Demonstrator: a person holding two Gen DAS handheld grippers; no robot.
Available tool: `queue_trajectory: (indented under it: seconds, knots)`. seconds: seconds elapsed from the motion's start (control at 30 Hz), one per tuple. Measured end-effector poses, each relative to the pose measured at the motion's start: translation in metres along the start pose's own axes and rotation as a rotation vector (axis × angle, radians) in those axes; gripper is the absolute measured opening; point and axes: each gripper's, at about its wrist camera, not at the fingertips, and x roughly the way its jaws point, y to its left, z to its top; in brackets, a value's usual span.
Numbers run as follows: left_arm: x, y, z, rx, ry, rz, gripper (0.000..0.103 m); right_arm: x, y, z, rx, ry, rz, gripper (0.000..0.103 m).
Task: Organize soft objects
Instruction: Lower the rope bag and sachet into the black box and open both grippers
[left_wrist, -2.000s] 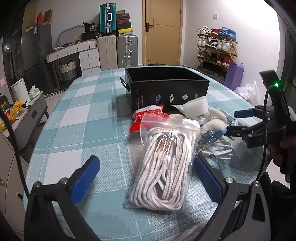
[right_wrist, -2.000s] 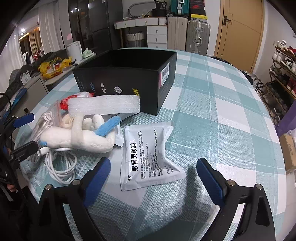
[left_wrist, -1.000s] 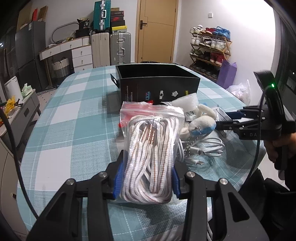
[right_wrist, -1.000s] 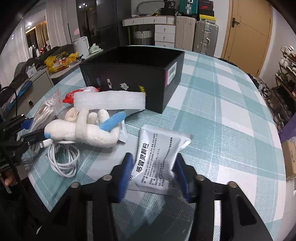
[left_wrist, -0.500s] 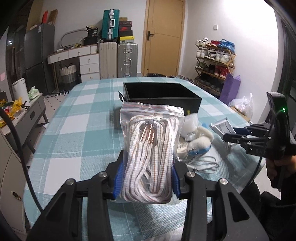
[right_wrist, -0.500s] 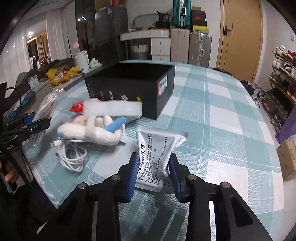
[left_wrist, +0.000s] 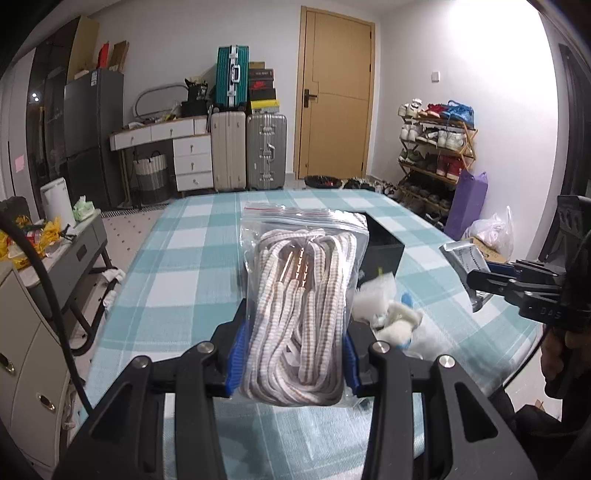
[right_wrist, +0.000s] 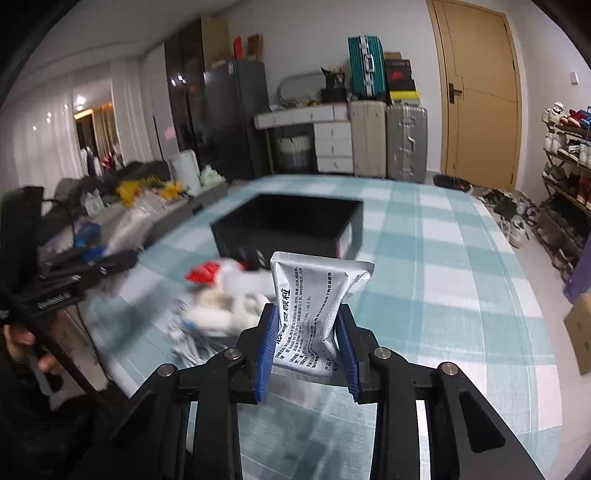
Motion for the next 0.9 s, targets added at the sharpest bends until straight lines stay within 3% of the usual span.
queue_trajectory:
  seconds: [0.5, 0.9]
  knots:
    - [0.020, 0.003, 0.031, -0.002, -0.028, 0.017, 0.041, -0.012, 0.015, 0.042, -0.005, -0.109, 0.057, 0.032]
    - [0.049, -0.003, 0.051, -0.003, -0.011, 0.014, 0.041, 0.007, 0.012, 0.061, 0.023, -0.088, 0.069, 0.032]
